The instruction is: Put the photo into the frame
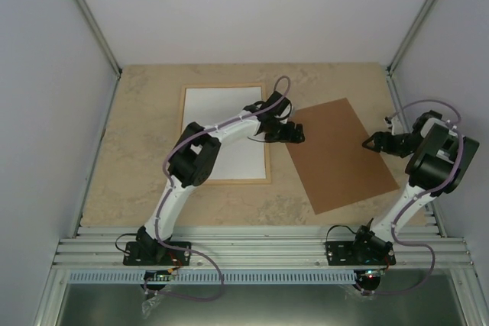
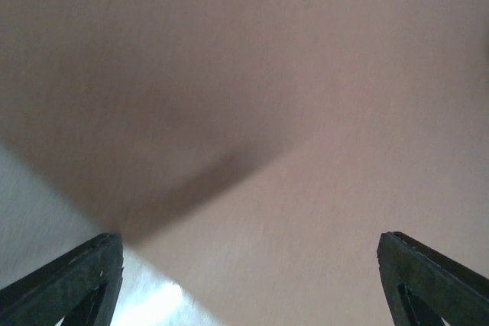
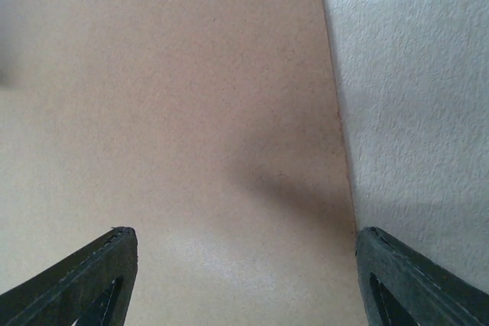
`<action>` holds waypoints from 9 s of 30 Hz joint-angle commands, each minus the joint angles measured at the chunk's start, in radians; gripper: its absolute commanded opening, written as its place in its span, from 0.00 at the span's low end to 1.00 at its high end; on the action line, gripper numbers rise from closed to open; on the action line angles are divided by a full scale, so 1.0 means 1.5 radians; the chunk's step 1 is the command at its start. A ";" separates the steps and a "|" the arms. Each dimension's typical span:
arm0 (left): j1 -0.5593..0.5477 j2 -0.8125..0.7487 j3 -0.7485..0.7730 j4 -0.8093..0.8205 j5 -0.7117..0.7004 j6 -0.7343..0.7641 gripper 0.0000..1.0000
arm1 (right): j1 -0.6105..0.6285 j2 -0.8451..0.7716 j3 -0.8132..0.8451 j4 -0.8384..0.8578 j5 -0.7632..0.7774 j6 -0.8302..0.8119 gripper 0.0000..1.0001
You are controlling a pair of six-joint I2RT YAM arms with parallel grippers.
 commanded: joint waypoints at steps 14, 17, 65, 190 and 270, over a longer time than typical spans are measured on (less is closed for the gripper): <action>0.031 0.081 0.172 -0.024 -0.026 0.010 0.93 | -0.014 0.001 -0.027 -0.132 0.033 -0.030 0.77; 0.031 0.022 0.078 -0.021 0.004 -0.041 0.93 | -0.029 -0.009 -0.001 -0.100 0.032 0.012 0.77; 0.031 -0.187 -0.189 0.450 0.221 -0.231 0.80 | 0.103 0.081 -0.085 -0.001 -0.062 0.091 0.68; 0.612 -0.074 -0.091 0.008 0.169 0.291 0.46 | 0.409 -0.164 -0.019 0.486 -0.448 0.787 0.01; 0.579 -0.111 -0.353 0.157 0.125 0.215 0.22 | 0.616 0.174 0.099 0.592 -0.184 0.916 0.01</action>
